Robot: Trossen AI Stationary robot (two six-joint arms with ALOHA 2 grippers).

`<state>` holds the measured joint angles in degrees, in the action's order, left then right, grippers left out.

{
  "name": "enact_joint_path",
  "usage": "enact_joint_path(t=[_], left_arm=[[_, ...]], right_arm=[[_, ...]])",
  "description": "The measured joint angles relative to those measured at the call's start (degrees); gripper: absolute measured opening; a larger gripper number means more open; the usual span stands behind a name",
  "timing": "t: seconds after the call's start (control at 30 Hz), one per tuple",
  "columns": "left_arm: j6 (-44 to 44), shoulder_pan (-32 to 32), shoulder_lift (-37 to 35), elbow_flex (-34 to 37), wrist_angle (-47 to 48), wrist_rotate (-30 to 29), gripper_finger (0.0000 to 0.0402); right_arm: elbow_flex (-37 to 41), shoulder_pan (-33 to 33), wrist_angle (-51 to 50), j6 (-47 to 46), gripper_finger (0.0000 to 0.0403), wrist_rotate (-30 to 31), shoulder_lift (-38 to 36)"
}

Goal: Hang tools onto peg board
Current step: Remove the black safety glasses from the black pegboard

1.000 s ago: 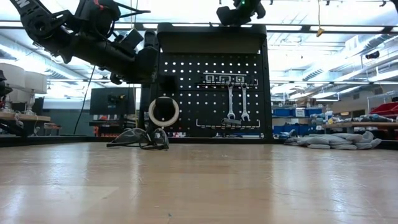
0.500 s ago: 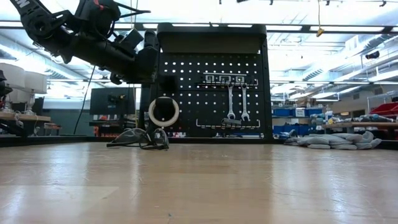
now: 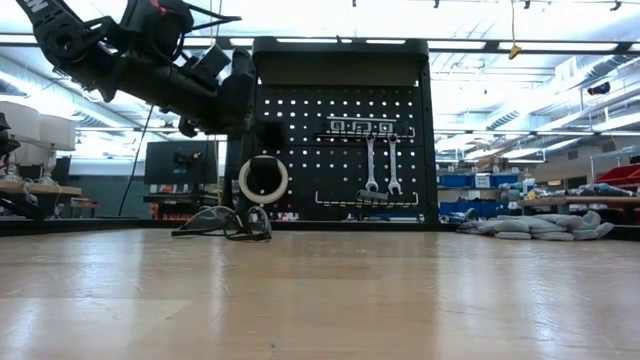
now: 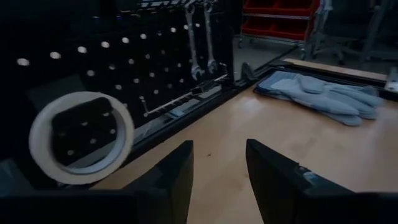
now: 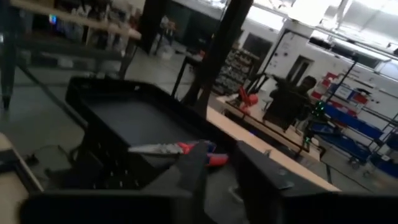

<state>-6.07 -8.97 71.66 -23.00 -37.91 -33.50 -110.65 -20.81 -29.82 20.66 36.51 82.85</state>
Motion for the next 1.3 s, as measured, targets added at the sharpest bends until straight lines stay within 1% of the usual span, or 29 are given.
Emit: enact_joint_path(t=[0.1, 0.17, 0.23, 0.3, 0.37, 0.43, 0.57, 0.77, 0.97, 1.17, 1.3], left_arm=[[-0.19, 0.02, 0.00, 0.00, -0.02, 1.16, 0.0152], [-0.20, 0.02, 0.00, 0.00, 0.05, 1.19, 0.0152], [-0.75, 0.02, 0.00, 0.00, 0.14, 1.21, 0.0152], [-1.98, 0.02, 0.00, 0.00, 0.18, 1.88, 0.0152], [-2.18, 0.02, 0.00, 0.00, 0.16, 3.24, 0.0152], [-2.11, 0.02, 0.00, 0.00, 0.16, 3.79, 0.0152], [-2.12, 0.02, 0.00, 0.00, 0.13, 3.81, 0.0152], [-2.13, 0.02, 0.00, 0.00, 0.13, 3.81, 0.0152], [-2.12, 0.02, 0.00, 0.00, 0.13, 3.80, 0.0152], [-2.11, 0.02, 0.00, 0.00, 0.13, 3.79, 0.0152], [-1.87, 0.02, 0.00, 0.00, 0.13, 3.79, 0.0152]], right_arm=[[0.07, -1.88, 0.60, 1.26, 0.0155, -1.05, 3.32], [0.13, -4.15, 2.14, 2.99, 0.0194, -1.31, 5.09], [0.13, -7.26, 2.81, 2.38, 0.0226, -2.48, 5.75], [0.09, -10.77, 2.43, -0.86, 0.0249, -6.78, 5.77], [0.09, -14.14, 2.03, -4.50, 0.0263, -11.25, 5.77], [0.08, -16.74, 1.75, -6.57, 0.0271, -13.41, 5.77], [0.07, -19.45, -0.06, -7.14, 0.0279, -14.01, 5.98], [0.07, -21.58, -1.49, -10.33, 0.0285, -21.63, 6.14], [0.02, -23.33, -0.75, -10.42, 0.0283, -21.65, 8.94], [0.04, -23.70, 3.18, -9.52, 0.0277, -21.74, 11.67], [0.04, -24.02, 5.68, -8.24, 0.0270, -21.72, 12.22]])
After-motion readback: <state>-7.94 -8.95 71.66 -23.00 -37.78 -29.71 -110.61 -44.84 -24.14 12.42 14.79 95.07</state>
